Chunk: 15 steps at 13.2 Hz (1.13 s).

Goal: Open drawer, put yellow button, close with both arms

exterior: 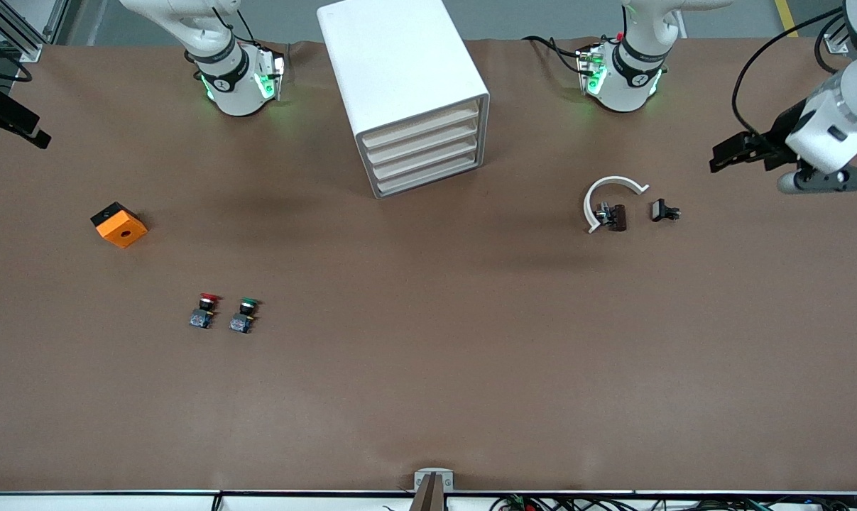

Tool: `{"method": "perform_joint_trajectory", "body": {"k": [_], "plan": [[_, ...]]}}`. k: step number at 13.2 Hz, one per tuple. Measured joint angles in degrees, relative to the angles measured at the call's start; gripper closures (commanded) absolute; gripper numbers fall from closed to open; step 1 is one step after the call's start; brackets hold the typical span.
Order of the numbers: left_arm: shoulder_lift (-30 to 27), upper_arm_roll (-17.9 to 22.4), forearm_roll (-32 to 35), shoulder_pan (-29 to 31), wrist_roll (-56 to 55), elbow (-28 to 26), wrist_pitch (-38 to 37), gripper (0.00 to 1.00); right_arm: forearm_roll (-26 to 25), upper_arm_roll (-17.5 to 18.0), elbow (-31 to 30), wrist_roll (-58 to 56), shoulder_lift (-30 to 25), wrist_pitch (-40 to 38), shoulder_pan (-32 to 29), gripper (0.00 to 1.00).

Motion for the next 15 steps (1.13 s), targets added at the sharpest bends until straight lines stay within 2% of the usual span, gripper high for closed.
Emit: {"method": "perform_joint_trajectory", "body": {"k": [6,15], "plan": [[-1.8,-0.6,1.0,-0.5,0.2,3.1,1.1,0.00,-3.2,2.1,0.0,-2.0,0.0,1.3,2.6,0.00],[-0.9,-1.2,1.0,-0.7,0.2,7.4,-2.2,0.00,-3.3,0.1,-0.1,-6.4,0.0,1.9,2.1,0.00]]}}
